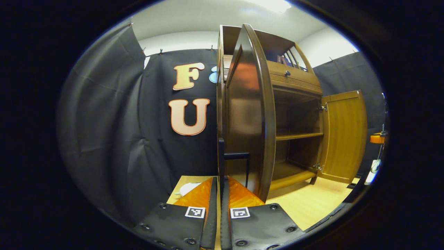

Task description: Open the right door of the double-door shoe cabinet with the right hand, and open the left door with the left hand.

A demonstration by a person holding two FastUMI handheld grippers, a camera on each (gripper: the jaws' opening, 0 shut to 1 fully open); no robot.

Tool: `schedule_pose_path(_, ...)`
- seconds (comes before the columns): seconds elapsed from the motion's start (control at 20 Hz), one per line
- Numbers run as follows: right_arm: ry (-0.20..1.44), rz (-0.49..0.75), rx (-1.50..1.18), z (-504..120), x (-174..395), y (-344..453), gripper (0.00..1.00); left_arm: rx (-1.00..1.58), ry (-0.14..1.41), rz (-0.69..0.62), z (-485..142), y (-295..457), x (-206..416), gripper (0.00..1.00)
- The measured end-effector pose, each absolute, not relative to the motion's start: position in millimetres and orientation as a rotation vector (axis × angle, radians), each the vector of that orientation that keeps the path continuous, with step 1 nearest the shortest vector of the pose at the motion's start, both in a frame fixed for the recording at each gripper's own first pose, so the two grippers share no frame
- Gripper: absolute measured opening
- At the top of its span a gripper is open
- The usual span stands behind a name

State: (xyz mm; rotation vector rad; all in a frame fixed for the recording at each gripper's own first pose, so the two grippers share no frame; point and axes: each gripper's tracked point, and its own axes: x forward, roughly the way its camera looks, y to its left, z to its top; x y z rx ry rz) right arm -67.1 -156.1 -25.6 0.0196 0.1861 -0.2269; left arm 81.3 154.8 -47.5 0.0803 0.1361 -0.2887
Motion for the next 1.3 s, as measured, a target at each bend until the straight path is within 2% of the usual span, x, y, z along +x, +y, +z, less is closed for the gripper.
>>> schedule_pose_path(0.05,0.183,-0.232,0.02,-23.2,-68.6,-155.8,0.99,0.074,0.14,-0.301,-47.7,159.4,83.0,0.03)
schedule_pose_path(0.1,0.18,-0.235,0.021,-21.3,-69.1,-155.8,0.99,0.069,0.141,-0.314,-47.1,164.2,85.0,0.03)
schedule_pose_path(0.15,0.181,-0.237,0.02,-20.7,-70.3,-155.0,0.99,0.068,0.14,-0.331,-47.0,167.0,85.9,0.12)
schedule_pose_path(0.2,0.184,-0.243,0.016,-22.0,-69.8,-158.0,0.99,0.068,0.136,-0.349,-46.6,167.7,86.7,0.12)
schedule_pose_path(0.25,0.187,-0.247,0.014,-20.9,-71.3,-159.1,0.99,0.071,0.13,-0.36,-46.6,170.2,87.0,0.22)
schedule_pose_path(0.3,0.188,-0.249,0.013,-18.7,-72.0,-159.3,0.99,0.071,0.126,-0.363,-46.3,173.1,86.6,0.15)
schedule_pose_path(0.35,0.185,-0.251,0.014,-16.4,-72.2,-158.4,0.99,0.063,0.134,-0.356,-48.7,175.6,83.7,0.22)
schedule_pose_path(0.4,0.182,-0.249,0.011,-14.0,-71.6,-157.1,0.99,0.074,0.149,-0.348,-55.2,179.5,78.1,0.17)
schedule_pose_path(0.45,0.18,-0.249,0.004,-12.2,-70.1,-155.6,0.99,0.092,0.151,-0.335,-59.3,181.8,70.3,0.17)
schedule_pose_path(0.5,0.181,-0.248,-0.002,-11.2,-69.0,-155.0,0.92,0.111,0.163,-0.32,-65.5,182.7,61.1,0.19)
schedule_pose_path(0.55,0.184,-0.245,-0.006,-11.8,-67.4,-153.1,0.92,0.119,0.186,-0.313,-71.7,182.1,48.7,0.19)
schedule_pose_path(0.6,0.186,-0.242,-0.009,-12.6,-66.0,-150.9,0.99,0.108,0.213,-0.311,-78.7,177.7,35.8,0.17)
schedule_pose_path(0.65,0.187,-0.239,-0.014,-12.6,-63.3,-148.8,0.92,0.095,0.234,-0.303,-80.7,173.0,23.4,0.17)
schedule_pose_path(0.75,0.191,-0.233,-0.026,-14.5,-57.5,-145.0,0.92,0.082,0.232,-0.29,-72.6,161.2,6.5,0.2)
schedule_pose_path(0.8,0.19,-0.23,-0.028,-14.8,-54.2,-143.2,0.92,0.08,0.215,-0.279,-63.4,150.1,-2.1,0.16)
schedule_pose_path(0.85,0.183,-0.226,-0.031,-14.1,-51.5,-141.2,0.99,0.075,0.203,-0.269,-55.9,140.0,-7.7,0.16)
schedule_pose_path(0.9,0.173,-0.221,-0.035,-13.5,-47.4,-140.2,0.92,0.071,0.19,-0.26,-49.2,130.0,-11.1,0.22)
schedule_pose_path(1.0,0.162,-0.211,-0.041,-14.9,-41.7,-138.1,0.92,0.054,0.152,-0.212,-35.8,114.4,-11.7,0.16)
schedule_pose_path(1.1,0.162,-0.183,-0.018,-19.6,-37.2,-131.1,0.92,0.022,0.139,-0.178,-31.2,90.3,-8.6,0.22)
schedule_pose_path(1.15,0.159,-0.178,-0.007,-20.7,-35.2,-130.6,0.92,0.031,0.126,-0.161,-27.4,82.2,-6.4,0.16)
schedule_pose_path(1.3,0.153,-0.162,0.002,-24.1,-31.8,-129.1,0.92,0.046,0.061,-0.061,-14.4,68.4,3.3,0.15)
